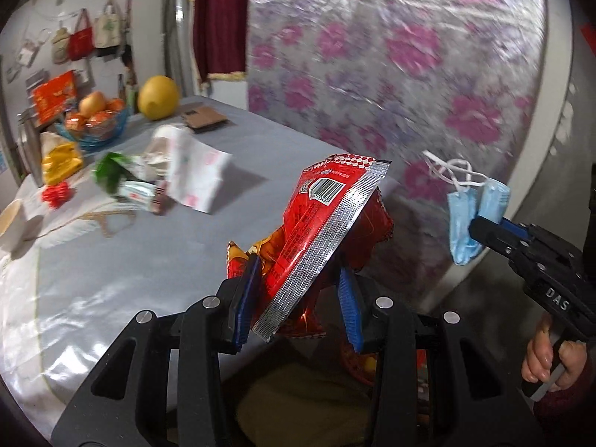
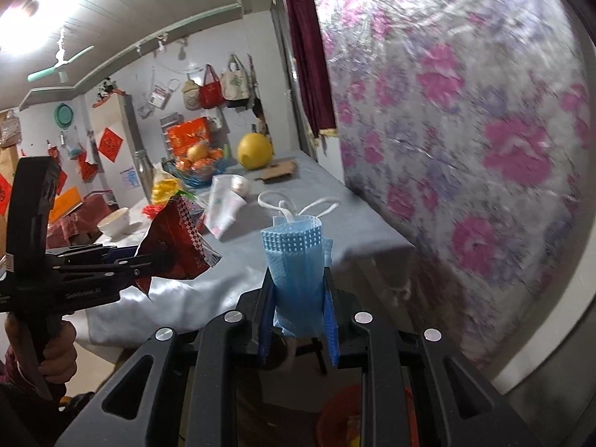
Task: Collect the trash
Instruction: 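Carry the mask and wrapper over the red wastebasket and open both grippers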
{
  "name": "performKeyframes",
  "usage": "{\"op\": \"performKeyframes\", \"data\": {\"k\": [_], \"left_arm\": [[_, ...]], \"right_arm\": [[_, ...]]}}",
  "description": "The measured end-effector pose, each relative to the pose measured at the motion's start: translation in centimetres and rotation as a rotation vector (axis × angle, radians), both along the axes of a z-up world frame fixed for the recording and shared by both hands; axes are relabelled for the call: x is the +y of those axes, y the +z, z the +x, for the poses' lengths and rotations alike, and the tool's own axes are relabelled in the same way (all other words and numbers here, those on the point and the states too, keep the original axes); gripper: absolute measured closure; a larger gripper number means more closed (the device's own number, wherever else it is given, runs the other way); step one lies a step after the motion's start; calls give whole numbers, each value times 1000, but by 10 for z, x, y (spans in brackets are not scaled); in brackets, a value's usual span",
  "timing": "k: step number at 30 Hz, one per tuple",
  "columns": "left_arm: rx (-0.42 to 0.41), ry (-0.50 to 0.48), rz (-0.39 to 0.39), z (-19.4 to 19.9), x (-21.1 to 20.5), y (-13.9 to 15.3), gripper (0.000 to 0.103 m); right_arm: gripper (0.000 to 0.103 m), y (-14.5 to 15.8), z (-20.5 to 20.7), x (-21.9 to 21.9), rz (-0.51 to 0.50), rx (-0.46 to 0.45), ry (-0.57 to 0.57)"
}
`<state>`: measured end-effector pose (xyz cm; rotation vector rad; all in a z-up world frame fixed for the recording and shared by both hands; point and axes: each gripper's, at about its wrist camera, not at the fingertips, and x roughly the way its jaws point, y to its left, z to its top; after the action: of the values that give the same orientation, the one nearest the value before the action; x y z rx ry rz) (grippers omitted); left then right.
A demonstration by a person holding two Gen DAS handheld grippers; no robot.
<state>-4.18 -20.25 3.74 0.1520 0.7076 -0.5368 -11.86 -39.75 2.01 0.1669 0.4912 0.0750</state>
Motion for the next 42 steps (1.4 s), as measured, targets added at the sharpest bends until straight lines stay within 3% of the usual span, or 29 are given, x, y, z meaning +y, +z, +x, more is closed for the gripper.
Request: {"op": "performKeyframes", "data": {"k": [7,14,18,19,21,25,29,36,38,40,42], "left_arm": [[44,-86,46,-9,-40,-23,62],[108,-160,98,-14,-75,-53,62],[148,-200,138,-16,-96,-72,62],[153,-205,146,-17,-99,-75,62],[164,-220,171,-19,-107,-83,62],[179,-246,196,-22,-122,-92,62],[189,-281,216,-26,-137,-101,62],[229,-339,249,-27,-165,-123,60],[236,-348,247,-26,-170,-126,54],[229,-338,242,-25,-170,-126,25],[205,-322,233,-25,-167,-123,13]], "right_arm": [[79,-40,-4,-32,1,106,-51],[79,-106,0,-56,41,278,-89],[65,-154,10,-65,100,407,-76],[54,-160,10,-68,117,416,-88],[52,-163,5,-76,144,404,-103],[52,-146,-5,-91,126,335,-154],[45,-131,-16,-113,146,272,-211],[44,-129,-23,-132,169,246,-241],[44,-126,-24,-131,174,244,-238],[44,-125,-25,-130,178,241,-234],[44,-124,-27,-130,179,236,-231]]}}
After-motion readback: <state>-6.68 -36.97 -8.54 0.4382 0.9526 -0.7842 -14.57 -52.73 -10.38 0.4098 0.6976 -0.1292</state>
